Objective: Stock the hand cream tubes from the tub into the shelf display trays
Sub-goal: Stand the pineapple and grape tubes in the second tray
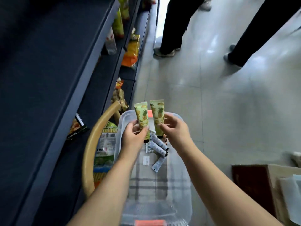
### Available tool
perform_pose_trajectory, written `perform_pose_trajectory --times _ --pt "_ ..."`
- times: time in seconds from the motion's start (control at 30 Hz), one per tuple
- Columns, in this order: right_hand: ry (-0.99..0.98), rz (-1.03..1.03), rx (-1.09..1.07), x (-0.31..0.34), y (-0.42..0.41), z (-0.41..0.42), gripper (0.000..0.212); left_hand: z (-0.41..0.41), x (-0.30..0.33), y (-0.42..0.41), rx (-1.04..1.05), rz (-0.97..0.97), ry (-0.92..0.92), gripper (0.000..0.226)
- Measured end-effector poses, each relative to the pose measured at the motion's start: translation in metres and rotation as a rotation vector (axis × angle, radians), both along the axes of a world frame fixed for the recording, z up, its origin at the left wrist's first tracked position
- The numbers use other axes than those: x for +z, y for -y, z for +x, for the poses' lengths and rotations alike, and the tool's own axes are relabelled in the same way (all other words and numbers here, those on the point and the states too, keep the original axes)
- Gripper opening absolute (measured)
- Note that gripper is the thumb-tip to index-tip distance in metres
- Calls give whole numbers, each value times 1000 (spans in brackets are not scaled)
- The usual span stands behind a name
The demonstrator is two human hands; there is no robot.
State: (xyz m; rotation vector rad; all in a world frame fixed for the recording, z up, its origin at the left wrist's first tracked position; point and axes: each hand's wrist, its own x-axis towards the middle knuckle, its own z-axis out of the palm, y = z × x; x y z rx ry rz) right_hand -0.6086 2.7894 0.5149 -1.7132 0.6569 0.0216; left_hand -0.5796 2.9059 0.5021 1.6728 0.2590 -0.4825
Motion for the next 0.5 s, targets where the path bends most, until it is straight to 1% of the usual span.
perform_pose_trajectory --times 0.13,0.27,0.3,0.37,0.47,0.5 --pt "165 78 -16 69 0 5 29 6 60 0 9 -125 49 20" --pt "286 86 -7 133 -6 5 25 12 120 -3 3 -229 137 19" --pt "308 94 -6 145 -7 5 23 13 132 -4 0 -243 164 17" --pt "333 141 -1 165 -10 5 12 13 155 -9 4 -262 211 13" --pt "363 178 28 191 -16 7 15 8 186 -21 53 -283 278 11" --pt "386 193 68 202 -21 8 13 3 198 -28 88 -272 314 11"
